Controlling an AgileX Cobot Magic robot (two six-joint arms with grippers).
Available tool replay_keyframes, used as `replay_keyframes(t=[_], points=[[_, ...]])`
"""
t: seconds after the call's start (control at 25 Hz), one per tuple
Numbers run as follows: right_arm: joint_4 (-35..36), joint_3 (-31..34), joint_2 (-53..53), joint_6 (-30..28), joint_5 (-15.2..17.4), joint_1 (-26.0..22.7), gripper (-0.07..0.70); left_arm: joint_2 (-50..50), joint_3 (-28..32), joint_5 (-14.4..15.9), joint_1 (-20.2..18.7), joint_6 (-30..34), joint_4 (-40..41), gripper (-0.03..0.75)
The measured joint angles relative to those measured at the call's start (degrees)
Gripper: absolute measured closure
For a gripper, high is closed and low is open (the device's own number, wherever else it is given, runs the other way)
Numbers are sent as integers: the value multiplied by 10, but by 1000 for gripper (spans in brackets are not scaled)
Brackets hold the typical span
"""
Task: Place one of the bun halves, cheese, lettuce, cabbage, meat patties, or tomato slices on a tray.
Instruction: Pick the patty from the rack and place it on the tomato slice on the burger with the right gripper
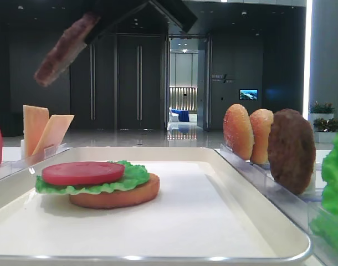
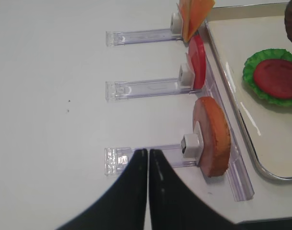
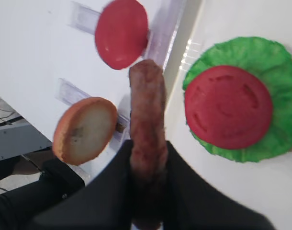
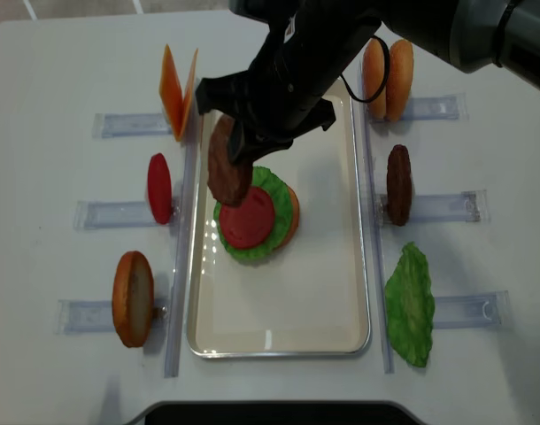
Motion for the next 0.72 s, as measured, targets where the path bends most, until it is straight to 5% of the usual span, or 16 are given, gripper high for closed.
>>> replay_keyframes(t=[0.72], points=[[20,1,77,-63,-42,27,535,0,0,0,0,0,0,716]])
